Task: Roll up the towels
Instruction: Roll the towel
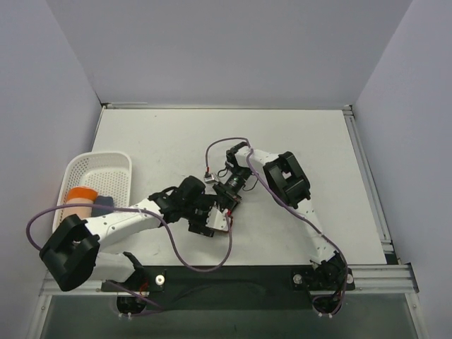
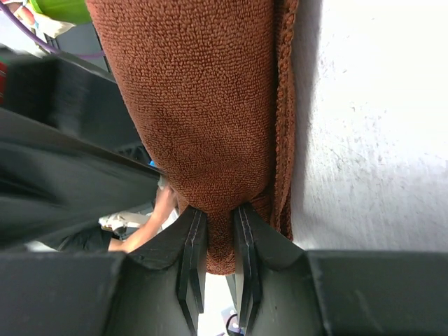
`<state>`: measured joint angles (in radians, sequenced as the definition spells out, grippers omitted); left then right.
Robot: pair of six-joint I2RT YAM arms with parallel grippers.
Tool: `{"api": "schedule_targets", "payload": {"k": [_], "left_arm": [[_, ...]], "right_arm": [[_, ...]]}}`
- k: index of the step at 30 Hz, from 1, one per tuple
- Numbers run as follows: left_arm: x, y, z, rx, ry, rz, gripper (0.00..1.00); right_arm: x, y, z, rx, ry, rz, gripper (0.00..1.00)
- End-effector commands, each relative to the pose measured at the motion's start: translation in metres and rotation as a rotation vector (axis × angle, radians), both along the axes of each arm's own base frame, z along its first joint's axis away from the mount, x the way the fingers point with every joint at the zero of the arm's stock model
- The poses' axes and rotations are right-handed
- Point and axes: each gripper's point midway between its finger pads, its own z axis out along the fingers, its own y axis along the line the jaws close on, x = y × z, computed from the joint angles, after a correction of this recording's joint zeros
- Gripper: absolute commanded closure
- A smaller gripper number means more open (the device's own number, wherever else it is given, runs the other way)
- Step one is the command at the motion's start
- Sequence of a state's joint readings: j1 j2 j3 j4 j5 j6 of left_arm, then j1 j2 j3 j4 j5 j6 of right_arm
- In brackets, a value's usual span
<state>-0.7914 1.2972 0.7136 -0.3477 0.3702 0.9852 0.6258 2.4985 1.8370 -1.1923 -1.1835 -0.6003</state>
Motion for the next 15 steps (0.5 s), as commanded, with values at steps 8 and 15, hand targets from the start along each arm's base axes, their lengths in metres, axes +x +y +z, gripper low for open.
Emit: {"api": "schedule_targets", "payload": {"k": [8,15], "left_arm": [[-0.021,0.001,-0.045,0.151,0.089,0.009,0.53],[-0.026,0.009,-0.068,0.206,0.205,0.154,0.66]], "right_arm": [[0.028,-0.017,-0.011,-0.052,-0.117,-0.030,0.98],[0.069,-0.031,0.039,-0.044,-0.138,-0.227,0.64]]}}
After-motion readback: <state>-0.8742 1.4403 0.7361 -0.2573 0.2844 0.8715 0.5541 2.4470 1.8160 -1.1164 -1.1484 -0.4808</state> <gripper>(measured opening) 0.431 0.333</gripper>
